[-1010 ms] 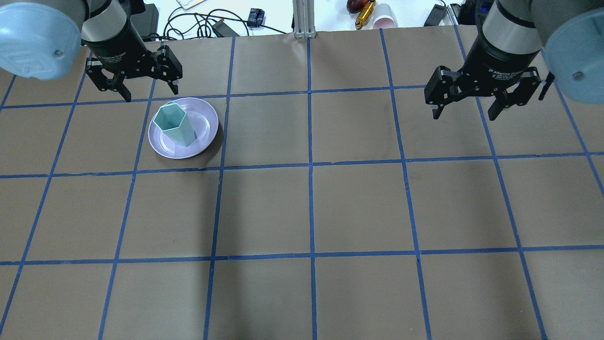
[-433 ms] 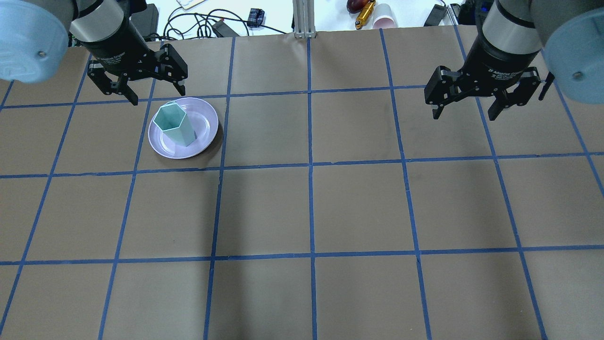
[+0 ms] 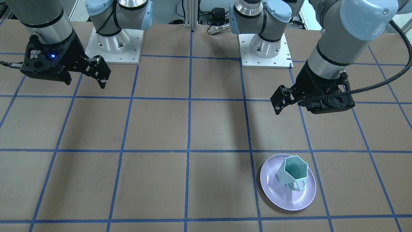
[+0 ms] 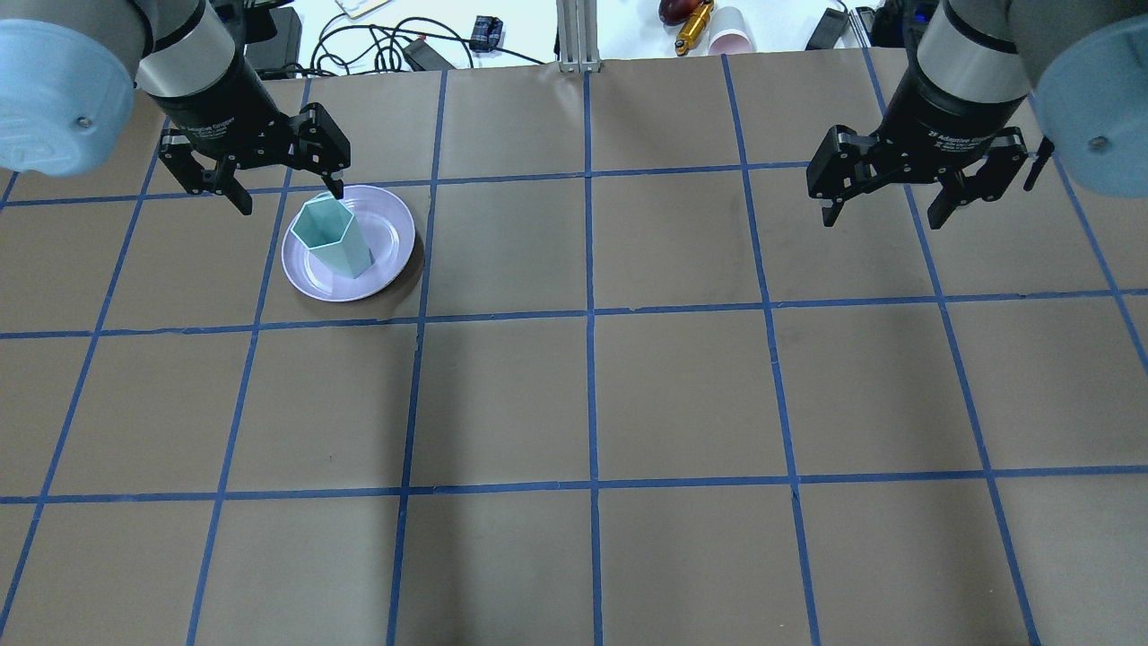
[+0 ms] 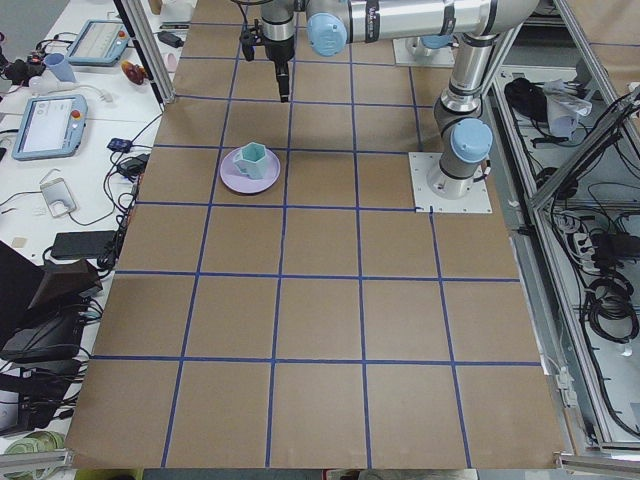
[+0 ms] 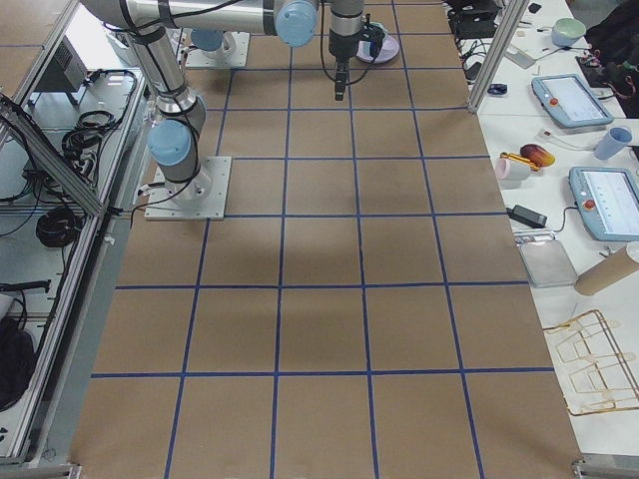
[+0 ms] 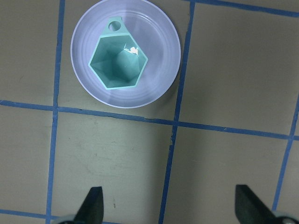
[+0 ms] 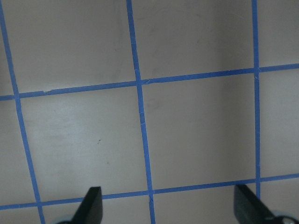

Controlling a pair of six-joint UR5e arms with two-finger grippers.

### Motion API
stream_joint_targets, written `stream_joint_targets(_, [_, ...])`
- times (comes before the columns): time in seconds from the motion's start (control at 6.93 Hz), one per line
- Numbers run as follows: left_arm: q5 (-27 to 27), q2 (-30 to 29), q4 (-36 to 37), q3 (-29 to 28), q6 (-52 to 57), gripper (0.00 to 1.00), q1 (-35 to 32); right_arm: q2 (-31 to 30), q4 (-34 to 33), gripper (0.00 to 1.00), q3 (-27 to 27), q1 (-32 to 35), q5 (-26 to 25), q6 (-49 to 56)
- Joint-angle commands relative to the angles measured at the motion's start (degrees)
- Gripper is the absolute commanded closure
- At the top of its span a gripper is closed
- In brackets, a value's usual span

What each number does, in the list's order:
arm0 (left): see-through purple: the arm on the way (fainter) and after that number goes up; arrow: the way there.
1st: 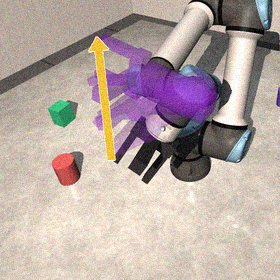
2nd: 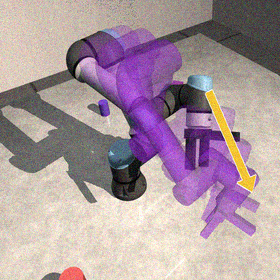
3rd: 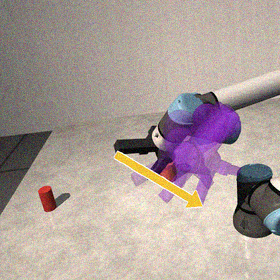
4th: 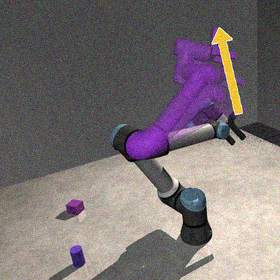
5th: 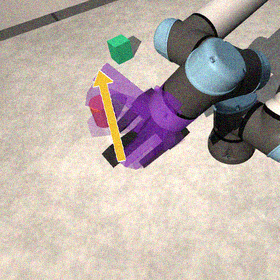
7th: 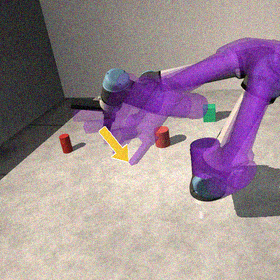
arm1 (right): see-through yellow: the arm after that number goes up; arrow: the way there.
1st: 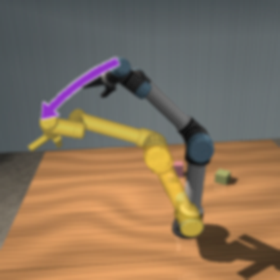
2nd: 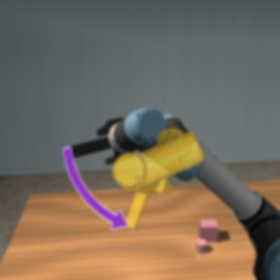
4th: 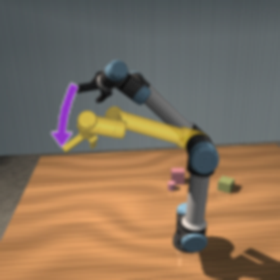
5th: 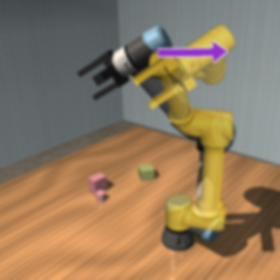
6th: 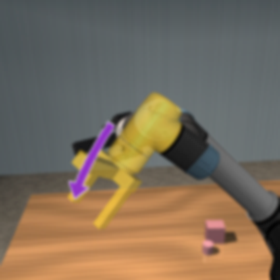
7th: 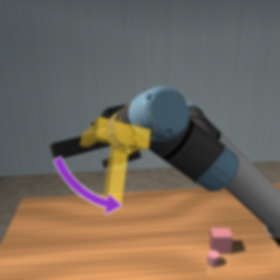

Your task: Flip cup and place on plate

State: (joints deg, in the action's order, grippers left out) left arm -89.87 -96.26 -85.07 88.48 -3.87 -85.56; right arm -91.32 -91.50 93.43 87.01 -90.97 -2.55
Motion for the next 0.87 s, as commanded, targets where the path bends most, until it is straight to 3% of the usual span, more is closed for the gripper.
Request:
stream_joint_targets(0.0, [-0.13, 0.20, -0.10, 0.20, 0.00, 0.00, 0.21, 0.00, 0.00, 0.00, 0.00, 0.00, 0.00, 0.00])
stream_joint_targets(0.72, [0.31, 0.20, -0.10, 0.20, 0.09, 0.00, 0.21, 0.00, 0.00, 0.00, 0.00, 0.00, 0.00, 0.00])
